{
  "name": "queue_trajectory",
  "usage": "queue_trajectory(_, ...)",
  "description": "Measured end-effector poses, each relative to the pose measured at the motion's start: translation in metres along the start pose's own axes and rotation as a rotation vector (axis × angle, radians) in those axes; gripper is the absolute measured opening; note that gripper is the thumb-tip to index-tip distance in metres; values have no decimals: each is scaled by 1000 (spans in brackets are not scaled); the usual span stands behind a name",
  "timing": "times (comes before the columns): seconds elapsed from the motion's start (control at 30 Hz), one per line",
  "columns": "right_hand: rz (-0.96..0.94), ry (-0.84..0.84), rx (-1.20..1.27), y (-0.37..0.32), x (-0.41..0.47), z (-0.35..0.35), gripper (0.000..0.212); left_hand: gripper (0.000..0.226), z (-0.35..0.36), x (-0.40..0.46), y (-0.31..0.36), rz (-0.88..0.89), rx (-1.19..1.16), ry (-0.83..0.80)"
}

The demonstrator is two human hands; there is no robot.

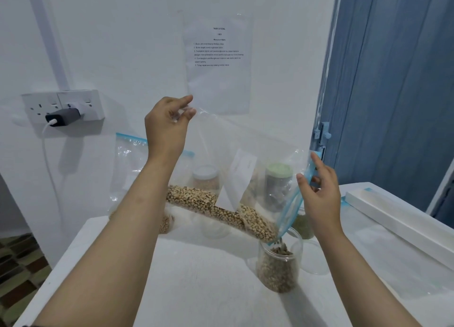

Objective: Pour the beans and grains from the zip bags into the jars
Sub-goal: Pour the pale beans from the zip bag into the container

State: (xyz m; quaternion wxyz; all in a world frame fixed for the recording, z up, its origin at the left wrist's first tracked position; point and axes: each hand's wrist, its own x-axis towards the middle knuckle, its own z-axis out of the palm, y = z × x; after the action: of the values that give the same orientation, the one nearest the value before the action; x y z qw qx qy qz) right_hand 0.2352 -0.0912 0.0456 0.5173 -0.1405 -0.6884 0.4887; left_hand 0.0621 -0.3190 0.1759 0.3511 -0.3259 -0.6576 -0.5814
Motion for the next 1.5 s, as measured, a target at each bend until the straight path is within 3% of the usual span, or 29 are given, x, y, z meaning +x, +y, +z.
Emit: queue_trajectory(1.5,9,24,-21,5,1,-7,52,28,5,6,16,57,8,-73)
